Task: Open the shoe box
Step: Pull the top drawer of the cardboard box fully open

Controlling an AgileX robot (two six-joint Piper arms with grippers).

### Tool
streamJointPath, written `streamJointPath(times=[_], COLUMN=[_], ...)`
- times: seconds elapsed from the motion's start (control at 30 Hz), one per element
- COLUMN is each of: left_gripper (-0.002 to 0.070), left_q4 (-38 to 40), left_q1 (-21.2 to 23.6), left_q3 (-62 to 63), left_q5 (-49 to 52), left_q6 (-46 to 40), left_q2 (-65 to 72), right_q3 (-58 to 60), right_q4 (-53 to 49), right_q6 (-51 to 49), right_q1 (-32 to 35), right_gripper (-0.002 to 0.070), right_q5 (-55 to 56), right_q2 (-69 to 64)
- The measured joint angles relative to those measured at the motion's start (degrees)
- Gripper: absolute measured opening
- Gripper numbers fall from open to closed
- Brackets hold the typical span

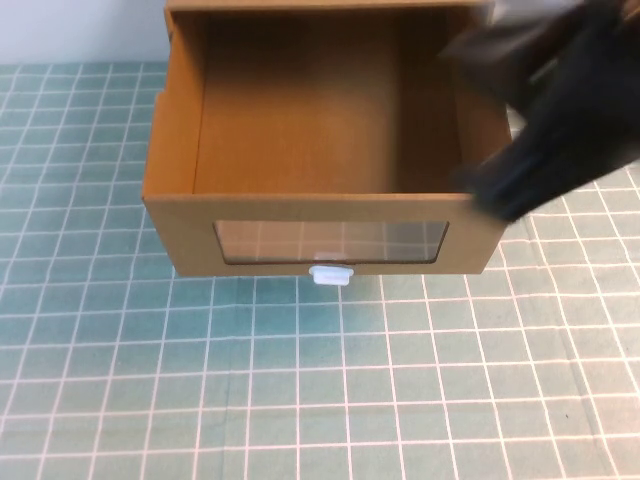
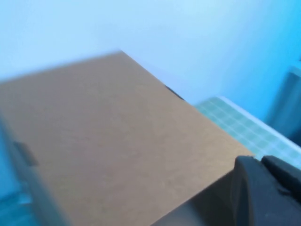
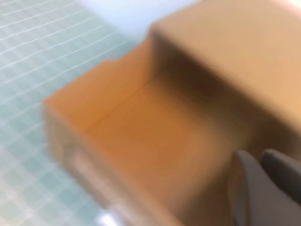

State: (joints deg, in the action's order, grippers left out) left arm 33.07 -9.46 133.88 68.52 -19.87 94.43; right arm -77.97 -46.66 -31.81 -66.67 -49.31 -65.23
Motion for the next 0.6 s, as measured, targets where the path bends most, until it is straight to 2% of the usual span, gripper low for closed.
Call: streamJointPath(times=[0.1, 0.2, 0.3, 0.43, 0.6], left_gripper=[-0.0004, -0.0004, -0.0004, -0.0004, -0.0004], left_q4=[-4.81, -8.88, -10.84, -12.54, -14.34], left_q1=[0.94, 1.08, 1.08, 1.08, 1.08], left_q3=[-1.23, -5.28, -12.10, -26.05, -48.87], left_q5=[0.50, 0.63, 0.29, -4.46, -16.24], left_q6=[0.59, 1.08, 1.08, 0.84, 0.49], left_q2=[-5.15, -9.96, -15.17, -25.15, -41.50], right_q3=[-3.21, -4.14, -4.14, -4.14, -0.73], right_q4=[-1.13, -1.07, 0.31, 4.73, 12.99], right_q6=[11.20, 23.51, 31.81, 36.49, 36.92], right_q1=[0.00, 0.00, 0.00, 0.00, 0.00], right_gripper=[0.0000, -0.0008, -0.0010, -0.0011, -0.0012], right_q5=[-4.22, -9.75, -16.04, -21.76, -21.72], right_q2=[2.02, 3.58, 5.20, 8.56, 18.18])
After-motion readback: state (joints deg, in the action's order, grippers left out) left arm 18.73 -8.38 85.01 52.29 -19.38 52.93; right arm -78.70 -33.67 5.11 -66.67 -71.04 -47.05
